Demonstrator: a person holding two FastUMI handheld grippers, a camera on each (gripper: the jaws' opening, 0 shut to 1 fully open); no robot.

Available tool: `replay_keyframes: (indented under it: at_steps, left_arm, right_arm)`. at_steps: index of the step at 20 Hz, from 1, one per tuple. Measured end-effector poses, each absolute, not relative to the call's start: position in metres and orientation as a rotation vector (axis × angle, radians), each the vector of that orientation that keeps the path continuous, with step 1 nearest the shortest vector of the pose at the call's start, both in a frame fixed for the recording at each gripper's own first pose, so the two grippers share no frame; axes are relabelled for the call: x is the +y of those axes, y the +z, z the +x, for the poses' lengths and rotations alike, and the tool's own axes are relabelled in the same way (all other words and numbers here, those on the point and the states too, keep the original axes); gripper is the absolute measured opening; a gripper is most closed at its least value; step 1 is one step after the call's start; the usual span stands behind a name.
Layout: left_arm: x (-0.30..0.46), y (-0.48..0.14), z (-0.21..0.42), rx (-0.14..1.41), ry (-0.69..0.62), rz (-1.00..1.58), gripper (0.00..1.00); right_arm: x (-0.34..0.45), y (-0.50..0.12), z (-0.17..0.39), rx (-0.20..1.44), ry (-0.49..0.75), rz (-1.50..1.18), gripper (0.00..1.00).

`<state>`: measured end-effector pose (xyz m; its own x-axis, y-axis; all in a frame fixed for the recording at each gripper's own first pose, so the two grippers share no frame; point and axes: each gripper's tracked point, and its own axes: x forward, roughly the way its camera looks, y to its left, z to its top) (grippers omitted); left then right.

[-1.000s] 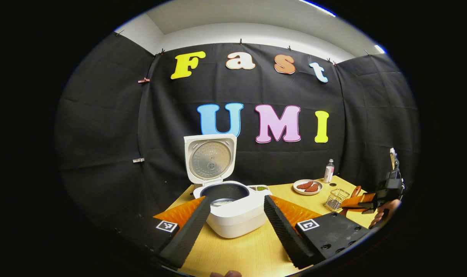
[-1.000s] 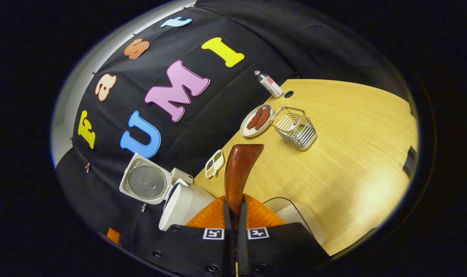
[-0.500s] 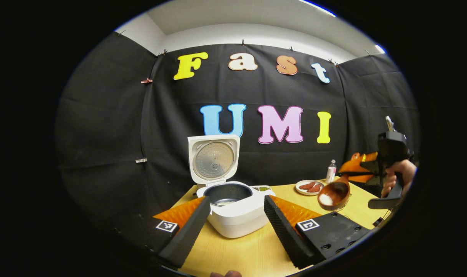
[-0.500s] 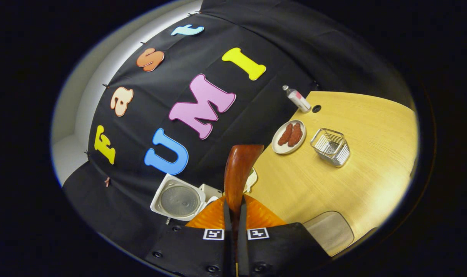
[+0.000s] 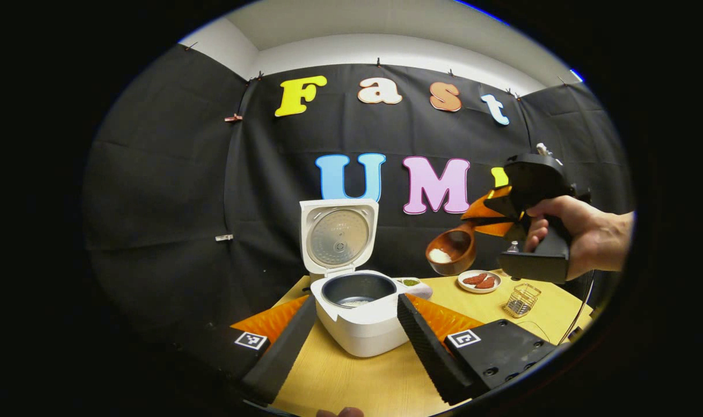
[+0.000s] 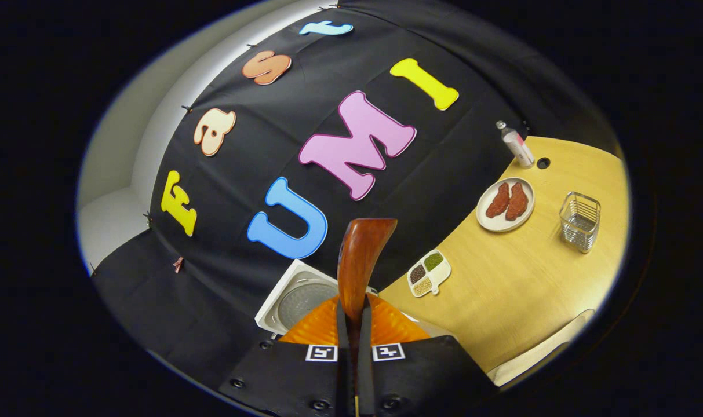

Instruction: Close the left gripper, press the button to open the rice cooker; take a wooden spoon from the chopstick holder with the right hand, scoop a spoonful of rice and pour it into the rice cooker, then put the wooden spoon back into the chopstick holder.

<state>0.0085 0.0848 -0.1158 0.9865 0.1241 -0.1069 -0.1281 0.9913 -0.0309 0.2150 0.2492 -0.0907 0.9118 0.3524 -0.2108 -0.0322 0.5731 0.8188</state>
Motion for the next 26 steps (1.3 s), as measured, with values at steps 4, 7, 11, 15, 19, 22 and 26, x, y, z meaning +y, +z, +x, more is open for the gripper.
replay_keyframes:
  at_steps: [4,7,11,15,19,22,26]
  left_arm:
    - [0.094,-0.12,0.015,0.106,0.139,-0.056,0.97]
    - [0.1,-0.127,0.02,0.111,0.143,-0.074,0.96]
    - [0.109,-0.132,0.027,0.121,0.157,-0.105,0.97]
    - [0.118,-0.136,0.034,0.122,0.168,-0.103,0.99]
    - [0.122,-0.143,0.035,0.131,0.177,-0.104,0.99]
    - [0.123,-0.151,0.03,0.142,0.177,-0.123,0.98]
    - [0.121,-0.162,0.023,0.158,0.181,-0.129,0.99]
  right_arm:
    - [0.298,-0.09,0.255,0.381,0.259,0.895,0.07]
    - [0.327,-0.093,0.287,0.366,0.257,0.822,0.07]
    - [0.354,-0.114,0.321,0.367,0.242,0.731,0.07]
    - [0.375,-0.145,0.341,0.358,0.251,0.566,0.07]
    - [0.395,-0.161,0.351,0.33,0.291,0.429,0.07]
    - [0.41,-0.158,0.359,0.289,0.326,0.319,0.07]
    - [0.43,-0.148,0.357,0.216,0.401,0.126,0.07]
